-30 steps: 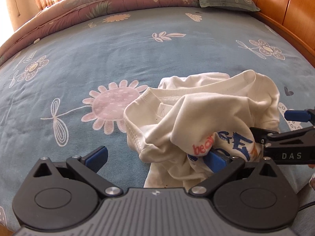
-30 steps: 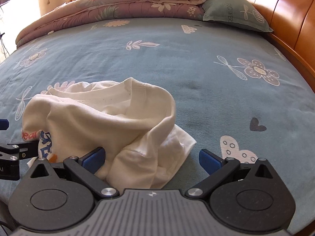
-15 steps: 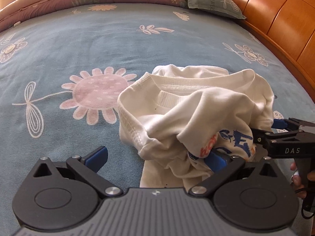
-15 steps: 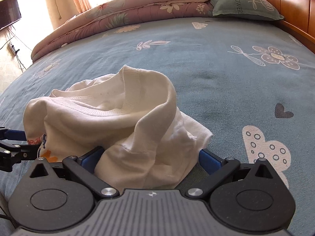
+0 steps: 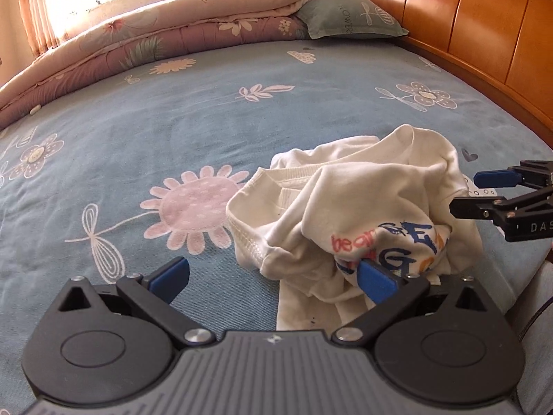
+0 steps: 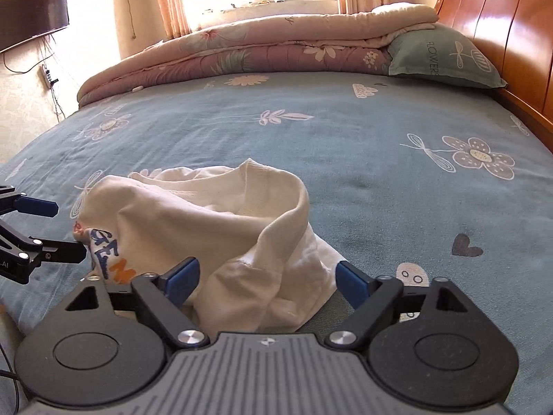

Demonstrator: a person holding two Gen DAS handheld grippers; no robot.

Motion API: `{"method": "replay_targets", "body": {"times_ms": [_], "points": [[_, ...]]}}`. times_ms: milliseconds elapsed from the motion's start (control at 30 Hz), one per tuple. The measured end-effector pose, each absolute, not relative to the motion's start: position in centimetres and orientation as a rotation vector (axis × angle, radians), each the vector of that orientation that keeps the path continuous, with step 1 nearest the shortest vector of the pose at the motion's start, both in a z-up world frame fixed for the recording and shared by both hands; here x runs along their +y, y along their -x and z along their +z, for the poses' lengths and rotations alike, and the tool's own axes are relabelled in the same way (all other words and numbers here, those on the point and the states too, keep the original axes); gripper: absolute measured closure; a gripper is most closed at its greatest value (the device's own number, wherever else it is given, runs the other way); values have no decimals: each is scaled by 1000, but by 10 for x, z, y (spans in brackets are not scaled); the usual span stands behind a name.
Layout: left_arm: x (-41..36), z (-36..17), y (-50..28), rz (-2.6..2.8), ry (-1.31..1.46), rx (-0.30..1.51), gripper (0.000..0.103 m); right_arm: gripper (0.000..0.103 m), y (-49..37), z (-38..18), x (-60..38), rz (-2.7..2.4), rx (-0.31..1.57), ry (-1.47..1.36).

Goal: Fold clothes
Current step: 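Move both open tools down onto the crumpled white shirt, then grasp the shirt edge with the right gripper and lift it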

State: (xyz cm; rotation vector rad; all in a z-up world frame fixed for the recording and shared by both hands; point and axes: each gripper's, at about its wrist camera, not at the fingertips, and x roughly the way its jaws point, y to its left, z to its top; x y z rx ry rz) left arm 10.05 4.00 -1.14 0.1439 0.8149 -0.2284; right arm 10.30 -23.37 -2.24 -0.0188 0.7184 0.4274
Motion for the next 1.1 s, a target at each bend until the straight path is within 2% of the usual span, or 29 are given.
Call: {"method": "replay_targets", "body": {"times_ms": [67,167,300,333,367,433,700,1100], "points": [[43,-8,-97,-234,-138,802,1,39,-102,-19,-232,454,728,23],[47,-5,-92,-237,-121,790,1,50,-106,-22,-228,459,760,25],[51,-5,-85,-244,-107,789,1,52,-117,-36,-232,442,820,-46],[51,-6,-84,-247,-106,788,1,59,-118,-38,-232,450,825,-54],[52,-6,-83,-250,-104,788,1,73,-118,-38,-232,458,828,-54],[53,-7,-83,-252,-101,786,1,85,-116,-33,-229,474,812,-17],[54,-10,-90,-261,-79,783,1,88,-142,-5,-246,399,737,155],[51,-16,-108,-280,-71,794,1,90,-243,3,-287,170,715,444]]}}
